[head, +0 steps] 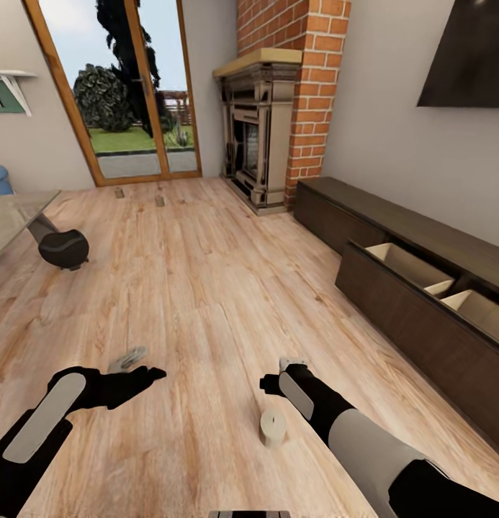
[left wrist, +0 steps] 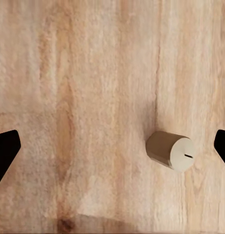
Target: Place each of the two pumpkins and all three candles from the living room inside a cabinet in the living room (use any cabinet), then make sure every cabinet is closed, and position the cauldron so it is next to a table in the living room.
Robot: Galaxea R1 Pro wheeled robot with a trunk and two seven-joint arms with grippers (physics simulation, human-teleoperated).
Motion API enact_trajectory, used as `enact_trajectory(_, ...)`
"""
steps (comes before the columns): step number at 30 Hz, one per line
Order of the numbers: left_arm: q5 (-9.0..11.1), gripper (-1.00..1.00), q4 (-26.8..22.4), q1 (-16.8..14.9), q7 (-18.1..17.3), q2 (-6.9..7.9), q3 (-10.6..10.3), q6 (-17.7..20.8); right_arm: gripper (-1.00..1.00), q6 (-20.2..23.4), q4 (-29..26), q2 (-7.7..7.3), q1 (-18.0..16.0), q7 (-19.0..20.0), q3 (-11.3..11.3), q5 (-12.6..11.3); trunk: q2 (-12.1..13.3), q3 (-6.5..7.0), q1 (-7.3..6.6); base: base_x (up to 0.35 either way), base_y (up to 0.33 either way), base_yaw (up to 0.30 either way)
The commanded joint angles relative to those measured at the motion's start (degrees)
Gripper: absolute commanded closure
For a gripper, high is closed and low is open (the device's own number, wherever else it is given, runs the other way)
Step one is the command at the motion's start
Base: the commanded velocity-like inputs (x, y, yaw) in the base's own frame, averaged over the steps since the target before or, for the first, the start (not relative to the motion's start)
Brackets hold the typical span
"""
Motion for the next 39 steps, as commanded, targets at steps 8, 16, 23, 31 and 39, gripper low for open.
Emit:
enact_trajectory(8,16.42,-1.0,-3.1,1.21,-6.85,2.63,4.64,8.67,-1.0,-0.62,-0.09,-0.04,-0.1,-0.54,0.45,-0.48,-0.13,-1.83,0.19,0.0,0.0,0.0)
enact_trajectory(16,20.74,-1.0,-2.93,2.67,-15.46,5.16,5.44,9.14,-1.0,-0.73,-0.09,-0.04,-0.06,-0.54,0.47,-0.49,-0.24,-3.6,0.4,0.0,0.0,0.0)
enact_trajectory(23,21.85,-1.0,-2.53,3.42,-16.35,5.32,7.71,9.19,-1.0,-0.03,0.02,-0.04,-0.07,-0.54,0.51,-0.55,-0.33,-5.16,0.58,0.0,0.0,0.0)
enact_trajectory(31,23.2,-1.0,-2.38,4.16,-16.4,5.33,9.24,9.2,-1.0,3.11,0.09,-0.03,-0.05,-0.61,0.81,-0.55,-0.37,-5.82,0.66,0.0,0.0,0.0)
enact_trajectory(39,24.5,-1.0,-2.37,4.19,-18.04,5.32,9.28,9.21,-1.0,3.21,0.09,0.0,-0.06,-0.6,0.82,-0.4,-0.48,-7.59,0.86,0.0,0.0,0.0)
